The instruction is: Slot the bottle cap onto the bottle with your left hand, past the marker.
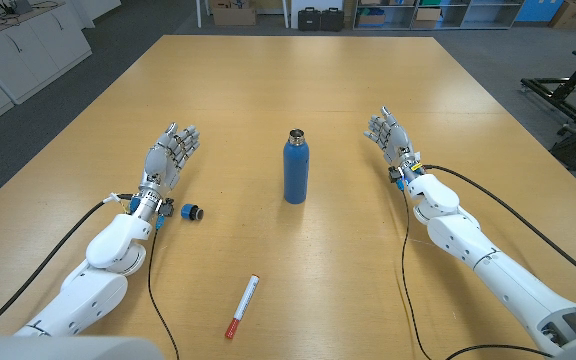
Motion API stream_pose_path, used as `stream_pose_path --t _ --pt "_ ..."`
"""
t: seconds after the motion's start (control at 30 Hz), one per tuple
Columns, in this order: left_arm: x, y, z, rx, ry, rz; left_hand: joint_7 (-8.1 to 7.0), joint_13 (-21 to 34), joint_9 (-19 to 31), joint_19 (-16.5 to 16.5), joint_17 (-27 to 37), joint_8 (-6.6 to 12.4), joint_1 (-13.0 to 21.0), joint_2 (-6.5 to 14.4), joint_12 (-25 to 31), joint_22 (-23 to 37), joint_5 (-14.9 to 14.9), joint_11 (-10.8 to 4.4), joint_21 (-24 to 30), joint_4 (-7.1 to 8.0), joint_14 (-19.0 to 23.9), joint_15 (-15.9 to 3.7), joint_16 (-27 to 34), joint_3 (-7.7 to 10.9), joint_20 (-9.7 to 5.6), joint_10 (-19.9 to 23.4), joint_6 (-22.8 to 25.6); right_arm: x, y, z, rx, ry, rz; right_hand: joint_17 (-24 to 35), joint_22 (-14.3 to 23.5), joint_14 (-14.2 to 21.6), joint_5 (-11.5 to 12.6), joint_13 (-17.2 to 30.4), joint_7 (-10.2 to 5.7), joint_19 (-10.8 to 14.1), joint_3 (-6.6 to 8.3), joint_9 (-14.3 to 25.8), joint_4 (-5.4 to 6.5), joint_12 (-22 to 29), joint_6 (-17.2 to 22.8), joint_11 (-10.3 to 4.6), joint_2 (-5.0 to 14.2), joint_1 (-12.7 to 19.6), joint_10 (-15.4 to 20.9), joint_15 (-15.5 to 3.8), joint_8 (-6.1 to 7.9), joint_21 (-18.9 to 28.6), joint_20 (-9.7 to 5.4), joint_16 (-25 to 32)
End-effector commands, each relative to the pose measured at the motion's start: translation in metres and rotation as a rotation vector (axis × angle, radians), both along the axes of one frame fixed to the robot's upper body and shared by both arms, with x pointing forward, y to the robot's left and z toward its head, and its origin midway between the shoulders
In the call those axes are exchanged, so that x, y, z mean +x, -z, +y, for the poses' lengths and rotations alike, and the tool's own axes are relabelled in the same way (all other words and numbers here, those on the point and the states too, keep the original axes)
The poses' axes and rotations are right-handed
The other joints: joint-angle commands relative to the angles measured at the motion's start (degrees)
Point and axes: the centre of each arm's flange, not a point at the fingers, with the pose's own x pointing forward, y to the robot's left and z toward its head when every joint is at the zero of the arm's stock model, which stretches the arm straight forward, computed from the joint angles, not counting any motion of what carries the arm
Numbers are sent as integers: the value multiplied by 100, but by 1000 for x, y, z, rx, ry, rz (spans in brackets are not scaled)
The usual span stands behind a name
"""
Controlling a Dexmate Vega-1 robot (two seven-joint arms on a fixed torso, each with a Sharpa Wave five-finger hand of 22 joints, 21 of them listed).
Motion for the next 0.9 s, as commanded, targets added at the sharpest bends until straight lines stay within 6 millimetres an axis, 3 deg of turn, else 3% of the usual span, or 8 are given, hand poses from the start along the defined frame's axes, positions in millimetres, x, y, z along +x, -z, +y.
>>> stream_pose_path --t 0.03,0.9 --pt "-19 11 10 0 -2 -14 -22 16 26 60 17 44 26 25 37 14 17 12 33 -5 49 -4 23 28 -169 50 56 -1 2 2 3 0 3 17 18 43 17 24 13 73 -11 27 -13 33 24 4 7 0 37 20 -1 -32 -1 22" --pt "-57 37 48 43 -54 -20 -105 16 27 254 17 40 40 29 39 13 12 -27 70 -23 186 -47 30 26 -126 157 123 -2 9 9 7 5 21 16 20 58 22 26 6 104 -16 28 -19 38 43 21 21 1 72 17 -9 -59 12 25"
